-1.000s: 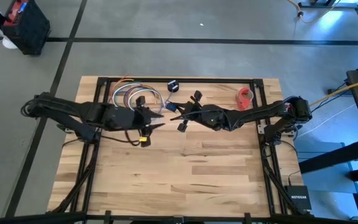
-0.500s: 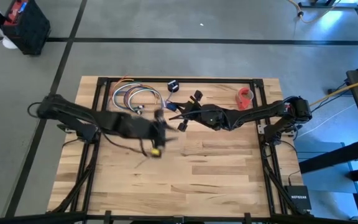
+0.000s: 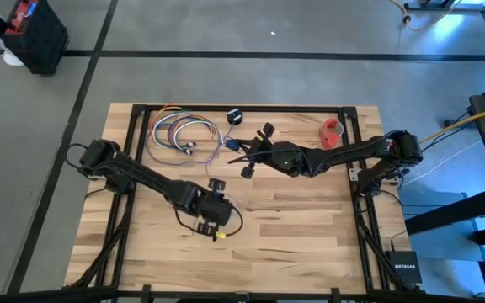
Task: Coil cords
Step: Coil the blue wire onto the spool
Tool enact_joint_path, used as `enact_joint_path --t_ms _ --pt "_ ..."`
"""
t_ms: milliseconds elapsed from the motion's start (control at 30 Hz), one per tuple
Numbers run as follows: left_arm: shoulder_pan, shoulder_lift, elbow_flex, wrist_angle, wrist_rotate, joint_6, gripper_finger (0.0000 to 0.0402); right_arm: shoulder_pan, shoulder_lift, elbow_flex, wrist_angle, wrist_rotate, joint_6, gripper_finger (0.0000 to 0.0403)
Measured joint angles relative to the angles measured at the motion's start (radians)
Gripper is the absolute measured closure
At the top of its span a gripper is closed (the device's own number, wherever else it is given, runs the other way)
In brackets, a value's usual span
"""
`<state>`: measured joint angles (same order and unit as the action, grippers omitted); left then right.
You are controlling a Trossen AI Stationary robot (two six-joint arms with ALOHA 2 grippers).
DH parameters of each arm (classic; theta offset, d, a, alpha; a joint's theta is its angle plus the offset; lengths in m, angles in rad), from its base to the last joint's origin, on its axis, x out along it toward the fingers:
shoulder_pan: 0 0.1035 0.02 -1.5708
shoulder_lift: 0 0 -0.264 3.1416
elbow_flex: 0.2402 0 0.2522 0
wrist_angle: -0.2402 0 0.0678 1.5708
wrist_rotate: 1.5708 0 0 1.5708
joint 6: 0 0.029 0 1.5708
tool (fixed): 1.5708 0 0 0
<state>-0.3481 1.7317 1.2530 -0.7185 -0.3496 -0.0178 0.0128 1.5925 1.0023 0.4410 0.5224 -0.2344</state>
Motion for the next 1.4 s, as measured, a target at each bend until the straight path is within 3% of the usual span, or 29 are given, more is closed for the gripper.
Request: enact_joint_path --t_ms 567,800,900,967,1033,1133,1233,1400 --pt "-0.03 -0.126 0.006 -0.592 -0.001 -0.431 0.0274 0.0 0.0 0.0 -0.004 -0.001 0.002 0.0391" --pt "-0.052 -0.284 0.029 -0.656 -0.058 -0.561 0.0274 0.0 0.0 0.0 -0.003 -0.002 0.002 0.0391" --pt "-0.064 -0.356 0.011 -0.545 -0.228 -0.531 0.0274 0.0 0.0 0.0 -0.003 -0.002 -0.001 0.0391" --pt "-0.07 -0.408 -0.042 -0.385 -0.353 -0.466 0.0274 0.0 0.0 0.0 -0.003 -0.002 -0.001 0.0391" --pt "-0.064 -0.459 -0.124 -0.168 -0.407 -0.375 0.0274 0.0 0.0 0.0 -0.003 -0.002 -0.001 0.0391" --pt "-0.03 -0.516 -0.271 0.161 -0.374 -0.257 0.0274 0.0 0.0 0.0 -0.004 -0.002 -0.002 0.0391" --pt "0.025 -0.54 -0.406 0.399 -0.288 -0.254 0.0274 0.0 0.0 0.0 -0.004 -0.002 -0.002 0.0391" --pt "0.098 -0.513 -0.548 0.571 -0.256 -0.374 0.0274 0.0 0.0 0.0 0.003 -0.002 -0.002 0.0391"
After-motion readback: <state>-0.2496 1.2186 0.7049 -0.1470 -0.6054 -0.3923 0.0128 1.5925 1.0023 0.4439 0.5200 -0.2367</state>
